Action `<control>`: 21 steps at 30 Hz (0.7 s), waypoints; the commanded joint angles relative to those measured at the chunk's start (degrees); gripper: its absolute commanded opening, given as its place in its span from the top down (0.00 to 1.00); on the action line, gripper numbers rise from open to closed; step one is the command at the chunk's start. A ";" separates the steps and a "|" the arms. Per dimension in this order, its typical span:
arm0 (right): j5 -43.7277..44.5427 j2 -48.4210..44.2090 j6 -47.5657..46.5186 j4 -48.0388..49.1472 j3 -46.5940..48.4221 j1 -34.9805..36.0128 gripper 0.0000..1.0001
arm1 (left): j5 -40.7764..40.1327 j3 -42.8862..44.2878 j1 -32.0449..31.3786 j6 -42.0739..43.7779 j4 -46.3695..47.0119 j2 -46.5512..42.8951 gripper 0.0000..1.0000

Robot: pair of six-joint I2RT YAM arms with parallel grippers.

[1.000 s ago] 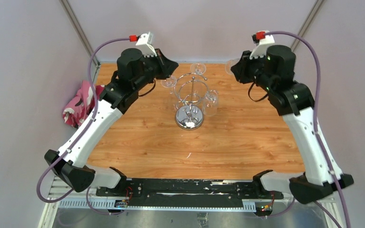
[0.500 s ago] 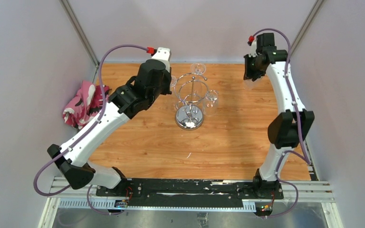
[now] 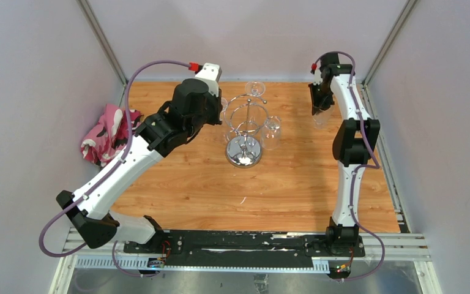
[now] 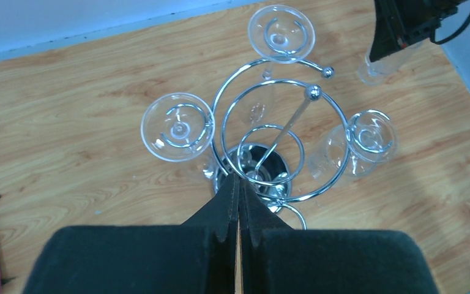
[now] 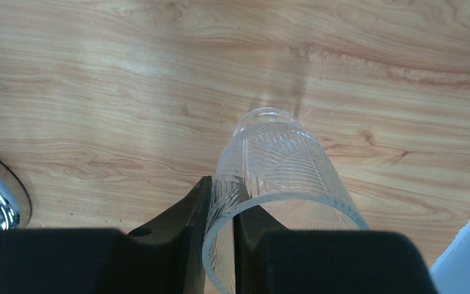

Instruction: Take the wine glass off the wine glass rack

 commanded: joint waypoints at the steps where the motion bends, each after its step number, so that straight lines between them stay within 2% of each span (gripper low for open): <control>1: 3.53 1.15 -2.05 -3.39 2.97 -0.44 1.00 | 3.97 -1.38 -0.39 -0.59 2.68 -1.21 1.00; 4: 5.88 2.96 -2.29 -4.01 3.60 -0.46 1.00 | 3.79 -1.86 -0.39 -0.58 3.06 -1.35 1.00; 10: 4.92 3.07 -1.42 -1.97 1.02 -0.45 0.99 | 3.86 -2.59 -0.39 -0.86 3.66 -1.89 1.00; 15: 5.16 1.90 -1.05 -0.97 -0.85 -0.43 0.81 | 3.56 -2.81 -0.35 -0.69 3.82 -1.92 1.00; 17: 5.69 1.68 -0.86 -0.98 -1.61 -0.43 0.78 | 3.96 -2.86 -0.39 -0.77 3.90 -1.90 1.00; 21: 5.98 0.82 -0.08 -0.98 -3.74 -0.47 0.66 | 4.43 -2.95 -0.39 -0.77 4.15 -1.80 1.00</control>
